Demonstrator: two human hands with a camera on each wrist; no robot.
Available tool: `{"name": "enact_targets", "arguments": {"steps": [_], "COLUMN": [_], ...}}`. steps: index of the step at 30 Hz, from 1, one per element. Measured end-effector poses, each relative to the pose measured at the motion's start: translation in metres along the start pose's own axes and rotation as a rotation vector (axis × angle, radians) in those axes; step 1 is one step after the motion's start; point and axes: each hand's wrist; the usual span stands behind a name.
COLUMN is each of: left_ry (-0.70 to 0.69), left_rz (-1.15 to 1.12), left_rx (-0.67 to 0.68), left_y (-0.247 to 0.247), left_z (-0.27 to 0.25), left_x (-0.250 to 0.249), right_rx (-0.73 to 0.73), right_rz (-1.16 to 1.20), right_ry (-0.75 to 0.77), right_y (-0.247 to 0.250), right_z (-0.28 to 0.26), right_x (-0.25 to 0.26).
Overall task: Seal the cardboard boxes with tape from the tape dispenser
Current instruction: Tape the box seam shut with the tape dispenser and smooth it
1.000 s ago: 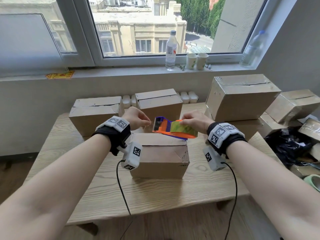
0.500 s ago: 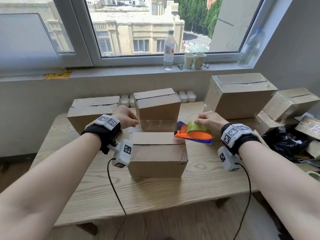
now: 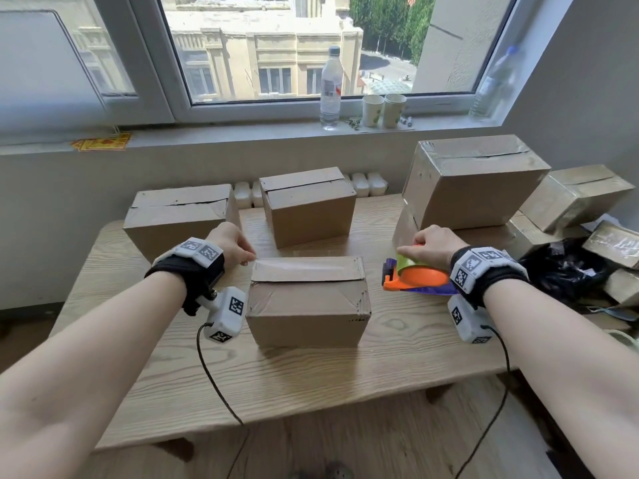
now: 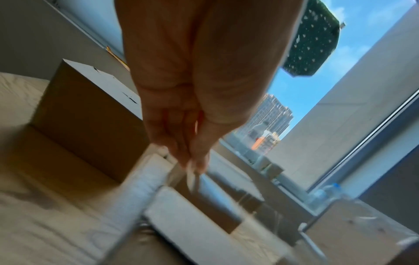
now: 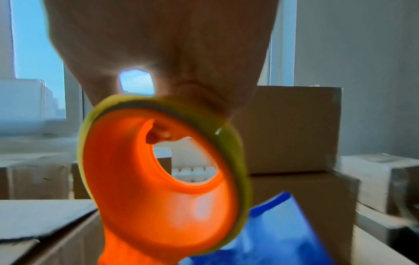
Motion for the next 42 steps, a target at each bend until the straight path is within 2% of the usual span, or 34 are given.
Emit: {"name": "enact_targets", "arguments": {"steps": [4, 12, 19, 32, 38, 42], "left_ry": [0.019, 0.077, 0.078, 0.117, 0.09, 0.082], "left_rz": [-0.033, -0.007, -0.001, -0.008, -0.039, -0.099], "left_rx": [0.052, 0.069, 0.091, 0.112, 0.137, 0.09], "left_y": [-0.002, -0.009, -0.015, -0.038, -0.056, -0.071], "left_z": [-0.003, 0.0, 0.006, 0.018, 0.017, 0.011], "left_x": [0.01, 0.045, 0.056, 0.069, 0.074, 0.074], "right_rx": [0.028, 0.098, 0.173, 0.168, 0.141, 0.101], "right_rz": [-0.098, -0.09, -0.123, -0.175, -0.172, -0.183], "right_ry": [-0.08, -0.059, -0.093, -0.132, -0.121, -0.114], "right_y": [-0.009, -0.029, -0.037, -0.063, -0.079, -0.089], "right_z": [0.005, 0.017, 0.027, 0.039, 0.041, 0.041], "right_x": [-0.007, 0.016, 0.024, 0.027, 0.026, 0.026]}}
Point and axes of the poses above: each hand's wrist, its own z-axis towards the middle knuckle, its own y-axis out of the back of the hand, x = y × z, and after that the axes turned 10 degrees about -y, right-handed
